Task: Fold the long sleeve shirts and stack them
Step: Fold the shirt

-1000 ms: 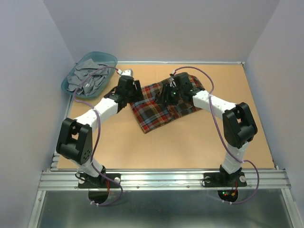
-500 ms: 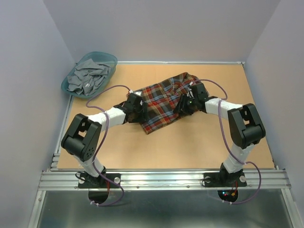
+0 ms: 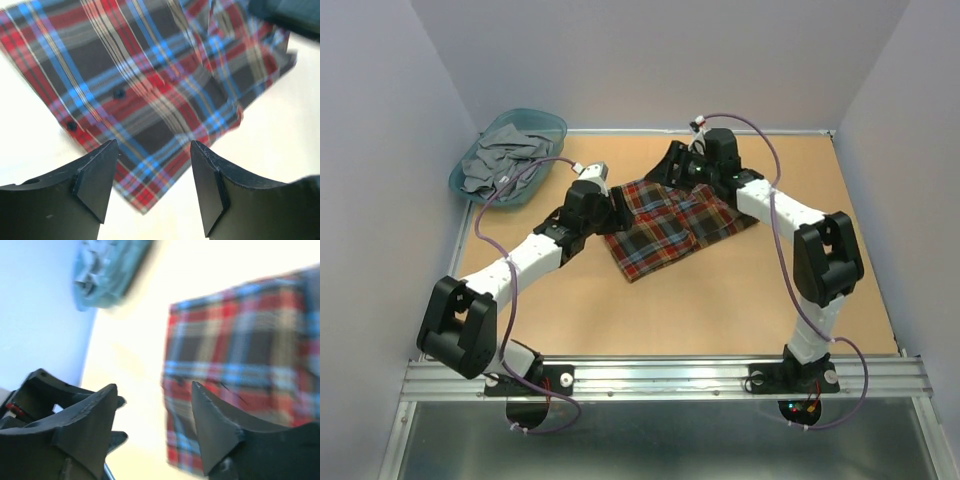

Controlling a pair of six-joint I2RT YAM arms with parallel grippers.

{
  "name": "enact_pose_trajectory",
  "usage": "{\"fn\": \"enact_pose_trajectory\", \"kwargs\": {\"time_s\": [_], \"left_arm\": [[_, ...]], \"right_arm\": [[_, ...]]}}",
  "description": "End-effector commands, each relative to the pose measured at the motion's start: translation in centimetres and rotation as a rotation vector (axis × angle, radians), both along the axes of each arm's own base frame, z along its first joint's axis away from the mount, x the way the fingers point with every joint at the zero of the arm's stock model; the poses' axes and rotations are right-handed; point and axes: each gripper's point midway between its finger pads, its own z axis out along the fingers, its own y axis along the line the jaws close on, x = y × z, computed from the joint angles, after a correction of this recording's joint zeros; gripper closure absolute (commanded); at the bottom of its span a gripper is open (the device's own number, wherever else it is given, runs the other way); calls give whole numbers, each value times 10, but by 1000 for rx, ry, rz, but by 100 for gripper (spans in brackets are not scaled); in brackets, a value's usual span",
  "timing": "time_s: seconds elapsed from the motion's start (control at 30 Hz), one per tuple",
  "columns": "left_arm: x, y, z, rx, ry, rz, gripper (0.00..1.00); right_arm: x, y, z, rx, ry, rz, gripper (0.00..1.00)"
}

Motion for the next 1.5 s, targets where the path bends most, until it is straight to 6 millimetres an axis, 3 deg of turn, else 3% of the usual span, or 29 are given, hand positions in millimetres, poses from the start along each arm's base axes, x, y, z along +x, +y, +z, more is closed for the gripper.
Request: {"fn": "enact_pose_trajectory", "kwargs": {"time_s": [0.0, 0.07, 0.1, 0.17, 0.2, 0.3, 0.37, 0.4, 0.53, 0.57, 0.63, 0.67, 0.77, 0.8, 0.9, 0.93, 1.1, 1.17, 1.23, 1.33, 1.37, 1.43, 1.47], "left_arm": [[24, 20, 7, -152, -9, 116, 27], [28, 24, 5, -208, -7, 124, 26], [29, 25, 6, -231, -3, 116, 24], [33, 31, 4, -244, 6, 133, 22], [33, 30, 4, -247, 8, 124, 22], [35, 31, 6, -240, 9, 126, 21], [34, 34, 3, -238, 14, 137, 21], [33, 35, 3, -238, 14, 140, 21], [30, 39, -1, -233, 27, 150, 17], [29, 40, -1, -230, 27, 150, 16], [28, 44, -1, -217, 23, 151, 13], [27, 46, 2, -213, 15, 152, 12], [26, 59, 5, -184, -6, 180, 9], [26, 63, 6, -175, -12, 191, 9], [26, 80, 9, -128, -38, 226, 8], [24, 88, 11, -107, -50, 235, 7], [17, 111, 11, -11, -80, 248, 5], [11, 119, 11, 31, -83, 250, 5], [6, 122, 11, 63, -88, 235, 4], [-4, 123, 16, 83, -115, 197, 5], [-4, 124, 15, 91, -115, 197, 4], [-8, 132, 19, 124, -134, 217, 4], [-11, 136, 24, 135, -148, 231, 5]], "right_arm": [[17, 40, 11, 168, -31, 72, 30], [23, 47, -12, 201, 2, 83, 30], [28, 50, -11, 230, -32, 85, 28], [31, 49, -36, 221, -17, 68, 28], [32, 47, -59, 203, 14, 56, 28], [28, 31, -113, 164, 85, 23, 28], [22, 18, -139, 132, 127, 4, 28], [22, 12, -141, 128, 132, -1, 27], [18, -3, -111, 132, 80, 30, 27], [15, -2, -86, 143, 39, 54, 27], [3, -3, -72, 142, 41, 82, 26], [-3, -4, -52, 158, 14, 88, 26], [-25, -10, -38, 175, 14, 99, 24], [-31, -12, -40, 176, 21, 102, 24], [-54, -20, -76, 153, 98, 94, 23], [-65, -25, -98, 137, 149, 82, 23], [-86, -45, -157, 78, 236, 14, 23], [-86, -57, -169, 60, 242, 0, 23], [-85, -58, -166, 54, 220, 10, 23], [-71, -52, -125, 14, 116, 33, 23], [-67, -46, -119, -6, 103, 45, 23], [-68, -30, -89, -15, 47, 86, 22], [-60, -19, -59, 26, 0, 104, 22]]}}
